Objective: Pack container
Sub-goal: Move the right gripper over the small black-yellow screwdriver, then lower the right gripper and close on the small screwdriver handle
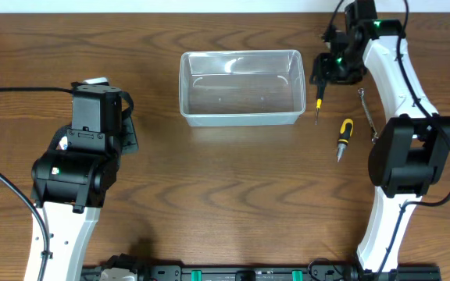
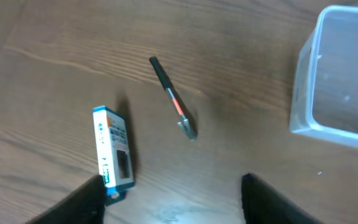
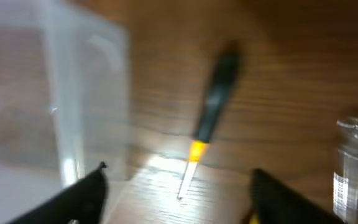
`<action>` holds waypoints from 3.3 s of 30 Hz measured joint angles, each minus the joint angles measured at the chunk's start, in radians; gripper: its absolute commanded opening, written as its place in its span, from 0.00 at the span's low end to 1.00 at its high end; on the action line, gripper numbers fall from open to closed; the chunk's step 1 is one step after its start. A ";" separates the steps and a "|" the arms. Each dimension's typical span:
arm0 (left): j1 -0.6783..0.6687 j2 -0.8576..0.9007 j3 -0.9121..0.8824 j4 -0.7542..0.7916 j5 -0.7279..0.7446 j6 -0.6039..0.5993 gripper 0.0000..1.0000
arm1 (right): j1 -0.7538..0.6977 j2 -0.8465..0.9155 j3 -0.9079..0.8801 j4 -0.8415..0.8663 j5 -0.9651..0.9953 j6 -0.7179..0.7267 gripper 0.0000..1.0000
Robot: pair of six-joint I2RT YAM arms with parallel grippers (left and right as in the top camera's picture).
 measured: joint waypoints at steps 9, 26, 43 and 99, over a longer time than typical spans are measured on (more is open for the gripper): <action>0.000 0.000 0.000 -0.019 -0.001 -0.001 0.83 | -0.005 -0.203 0.093 -0.092 0.167 0.176 0.99; 0.000 0.000 0.000 -0.030 -0.001 -0.001 0.83 | -0.004 0.035 0.108 -0.104 0.168 0.327 0.99; 0.000 0.000 0.000 -0.031 -0.001 -0.001 0.83 | 0.017 0.144 0.105 -0.042 0.166 0.295 0.99; 0.000 0.000 0.000 -0.030 -0.001 -0.002 0.82 | 0.040 0.265 0.106 -0.022 0.172 0.204 0.50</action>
